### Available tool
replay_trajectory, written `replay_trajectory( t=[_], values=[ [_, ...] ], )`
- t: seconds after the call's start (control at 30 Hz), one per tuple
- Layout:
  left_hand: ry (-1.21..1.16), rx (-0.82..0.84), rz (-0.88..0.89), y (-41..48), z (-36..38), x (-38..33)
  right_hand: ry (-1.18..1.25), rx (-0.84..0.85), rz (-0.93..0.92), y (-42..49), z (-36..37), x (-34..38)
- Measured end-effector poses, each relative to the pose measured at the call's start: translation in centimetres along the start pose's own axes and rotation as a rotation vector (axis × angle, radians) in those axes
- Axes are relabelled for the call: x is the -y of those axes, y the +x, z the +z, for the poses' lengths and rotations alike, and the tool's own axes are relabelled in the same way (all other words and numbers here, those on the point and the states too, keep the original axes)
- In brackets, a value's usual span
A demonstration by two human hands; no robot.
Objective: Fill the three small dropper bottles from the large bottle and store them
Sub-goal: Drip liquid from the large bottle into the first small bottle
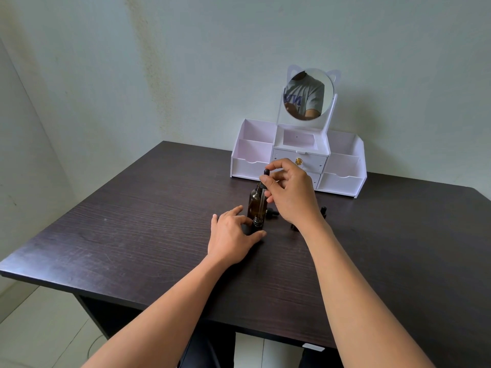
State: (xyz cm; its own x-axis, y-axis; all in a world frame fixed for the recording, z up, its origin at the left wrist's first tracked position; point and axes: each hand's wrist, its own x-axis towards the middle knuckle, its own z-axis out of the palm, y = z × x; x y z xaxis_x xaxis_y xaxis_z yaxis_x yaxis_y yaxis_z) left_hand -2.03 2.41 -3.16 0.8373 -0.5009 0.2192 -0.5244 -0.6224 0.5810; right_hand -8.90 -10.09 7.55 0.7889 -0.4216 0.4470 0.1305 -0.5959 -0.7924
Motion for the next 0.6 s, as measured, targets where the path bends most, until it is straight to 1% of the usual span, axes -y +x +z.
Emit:
replay_trajectory(
  t=[0.33,0.43,0.5,0.6],
  values=[
    [0.011,0.006,-0.001,-0.05,-0.13,-0.19,-0.033,-0.013,-0.029,0.13,-0.04,-0.18],
    [0.001,0.001,0.002,-0.10,-0.19,-0.17,0.007,-0.028,-0.020,0.15,-0.09,-0.11],
    [-0.002,-0.004,0.001,-0.12,-0.19,-0.16,0.044,-0.067,-0.025,0.22,-0.21,0.06],
    [-0.005,-0.005,-0.003,-0.07,-0.19,-0.13,0.096,-0.168,-0.053,0.67,-0.59,0.49]
  ],
)
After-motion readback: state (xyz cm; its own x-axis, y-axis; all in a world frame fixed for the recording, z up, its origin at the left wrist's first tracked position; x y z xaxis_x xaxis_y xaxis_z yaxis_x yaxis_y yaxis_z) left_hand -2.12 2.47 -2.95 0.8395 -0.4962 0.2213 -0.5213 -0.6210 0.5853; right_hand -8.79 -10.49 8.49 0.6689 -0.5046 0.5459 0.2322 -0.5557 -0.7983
